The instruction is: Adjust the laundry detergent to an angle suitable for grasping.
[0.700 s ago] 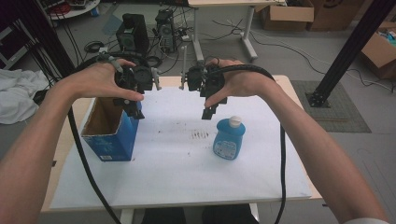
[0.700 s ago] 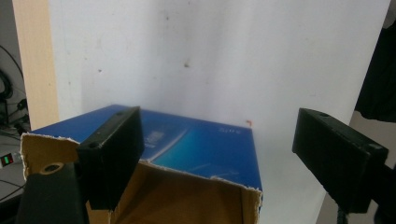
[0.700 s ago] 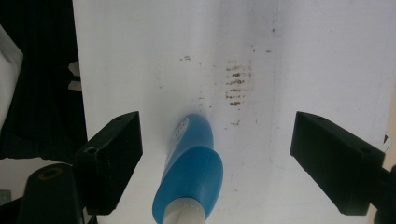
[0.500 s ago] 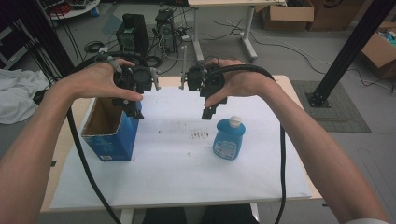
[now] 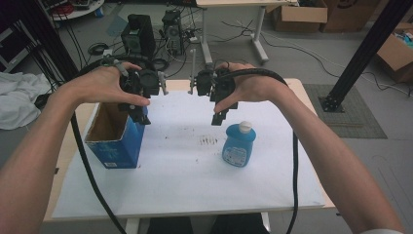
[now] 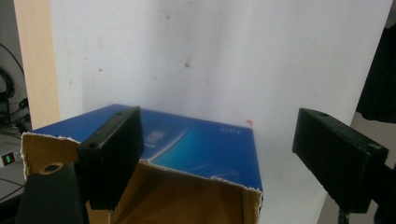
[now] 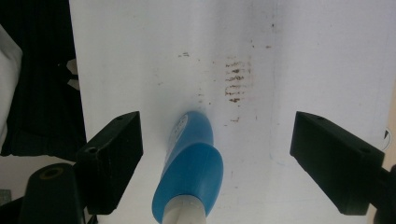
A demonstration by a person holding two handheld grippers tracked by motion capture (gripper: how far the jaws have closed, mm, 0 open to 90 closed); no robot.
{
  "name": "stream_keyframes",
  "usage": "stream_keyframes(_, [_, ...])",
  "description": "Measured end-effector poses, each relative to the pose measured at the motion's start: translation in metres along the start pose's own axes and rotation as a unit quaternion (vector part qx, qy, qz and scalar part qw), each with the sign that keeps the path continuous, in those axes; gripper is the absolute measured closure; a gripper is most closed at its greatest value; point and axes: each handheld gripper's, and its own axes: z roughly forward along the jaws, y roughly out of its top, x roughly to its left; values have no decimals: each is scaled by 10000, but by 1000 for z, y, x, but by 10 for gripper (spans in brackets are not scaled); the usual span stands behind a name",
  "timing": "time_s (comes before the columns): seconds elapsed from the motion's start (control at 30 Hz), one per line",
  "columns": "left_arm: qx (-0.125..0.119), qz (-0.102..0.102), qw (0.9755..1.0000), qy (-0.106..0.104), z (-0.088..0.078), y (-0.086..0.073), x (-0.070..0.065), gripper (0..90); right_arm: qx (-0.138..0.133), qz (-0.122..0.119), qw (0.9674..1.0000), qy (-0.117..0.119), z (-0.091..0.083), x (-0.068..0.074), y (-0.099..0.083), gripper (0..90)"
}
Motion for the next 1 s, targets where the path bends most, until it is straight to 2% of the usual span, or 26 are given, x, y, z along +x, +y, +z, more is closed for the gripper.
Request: stream_keyframes(1.0, [82, 25, 10000, 10, -5, 6, -5, 173, 1, 51, 10000, -26, -6, 6, -5, 173])
